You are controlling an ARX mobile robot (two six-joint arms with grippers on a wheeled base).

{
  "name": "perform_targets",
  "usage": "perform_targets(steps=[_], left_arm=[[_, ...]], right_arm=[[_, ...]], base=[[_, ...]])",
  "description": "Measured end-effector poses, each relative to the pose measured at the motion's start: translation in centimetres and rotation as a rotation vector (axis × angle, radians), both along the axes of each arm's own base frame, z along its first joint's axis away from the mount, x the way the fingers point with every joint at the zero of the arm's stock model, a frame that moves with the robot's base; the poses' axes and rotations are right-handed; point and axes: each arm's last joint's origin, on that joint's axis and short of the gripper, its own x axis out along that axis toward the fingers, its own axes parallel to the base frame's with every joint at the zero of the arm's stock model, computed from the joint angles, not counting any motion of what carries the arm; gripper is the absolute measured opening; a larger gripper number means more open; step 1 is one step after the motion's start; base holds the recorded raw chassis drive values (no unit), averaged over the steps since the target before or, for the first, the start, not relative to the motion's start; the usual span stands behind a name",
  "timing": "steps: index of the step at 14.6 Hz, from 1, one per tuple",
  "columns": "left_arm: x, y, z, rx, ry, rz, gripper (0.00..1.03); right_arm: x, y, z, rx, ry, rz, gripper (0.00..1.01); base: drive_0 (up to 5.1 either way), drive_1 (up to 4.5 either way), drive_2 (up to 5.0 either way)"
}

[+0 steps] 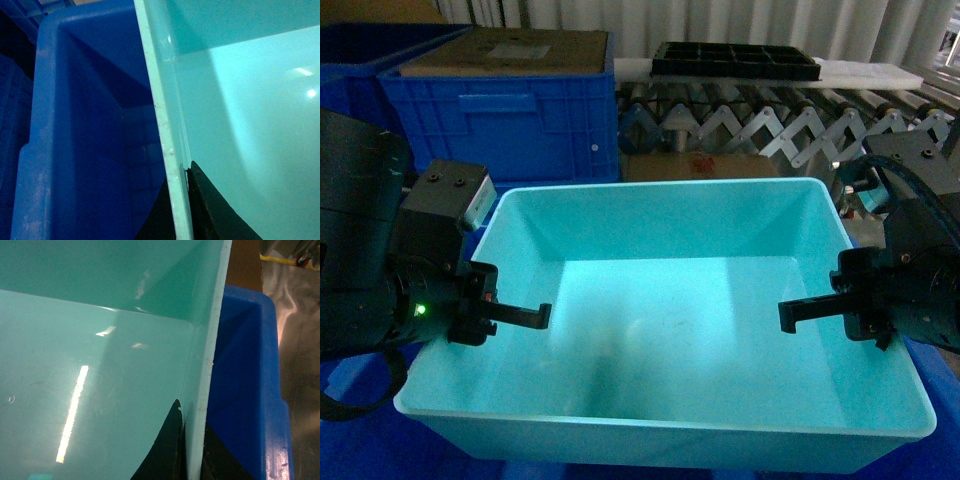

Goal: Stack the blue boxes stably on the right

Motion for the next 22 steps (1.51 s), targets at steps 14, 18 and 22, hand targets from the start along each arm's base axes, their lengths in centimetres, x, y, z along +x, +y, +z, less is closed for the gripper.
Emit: perform_targets(steps=[14,18,22], left_arm=[[0.3,0.5,-0.2,0.002,-0.001,0.001,0.05],[0.7,1.5,0.0,0.118,-0.019,0.029,0.58],[0.8,1.4,0.1,0.12,-0.025,0.022,1.0]], right_arm=[[0.3,1.0,-0.1,-0.036,-0.017,-0.025,0.02],[0.3,0.9,-0.2,-0.157,-0.024,0.022,0.57],[0.3,0.9,-0.2,-0.167,-0.023,0.029,1.0]], base=[[0.0,0.0,0.0],[0.0,0.0,0.0],[0.0,0.0,0.0]])
